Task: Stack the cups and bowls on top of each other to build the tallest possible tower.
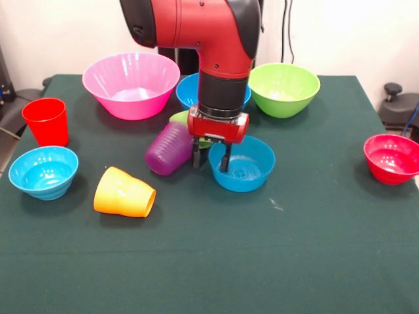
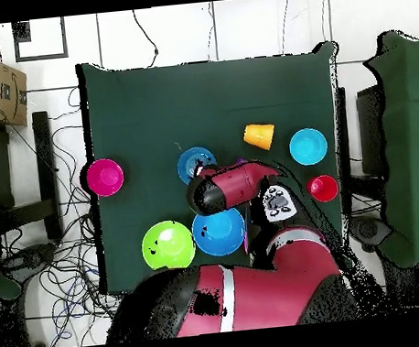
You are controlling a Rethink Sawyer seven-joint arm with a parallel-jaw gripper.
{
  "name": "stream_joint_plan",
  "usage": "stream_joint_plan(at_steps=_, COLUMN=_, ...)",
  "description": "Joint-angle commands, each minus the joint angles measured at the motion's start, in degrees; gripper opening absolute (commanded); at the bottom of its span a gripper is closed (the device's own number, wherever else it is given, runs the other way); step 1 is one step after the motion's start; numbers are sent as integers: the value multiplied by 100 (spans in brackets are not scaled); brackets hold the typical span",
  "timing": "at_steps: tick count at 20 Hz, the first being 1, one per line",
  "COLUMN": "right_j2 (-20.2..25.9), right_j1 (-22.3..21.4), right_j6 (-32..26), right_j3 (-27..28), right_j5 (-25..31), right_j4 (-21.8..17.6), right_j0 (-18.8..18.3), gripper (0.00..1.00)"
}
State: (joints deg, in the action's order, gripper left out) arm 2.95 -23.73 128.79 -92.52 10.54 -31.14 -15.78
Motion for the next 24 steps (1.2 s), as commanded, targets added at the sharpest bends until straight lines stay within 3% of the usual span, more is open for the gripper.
stream_joint_plan(at_steps=1, right_j2=124, right_j1=250, right_j6=295, right_j3=528, right_j5=-19, right_j4=91, right_j0=28, gripper=100)
stream_joint_plan(at_steps=10, right_j2=13, right_j1=269, right_j6=337, right_j3=558, right_j5=-210, right_j4=23, right_j0=101, gripper=100)
stream_joint_plan(at_steps=24, right_j2=205, right_j1=-168, right_j6=257, right_j3=357, right_j5=247, right_j4=276, right_j0=139, gripper=100)
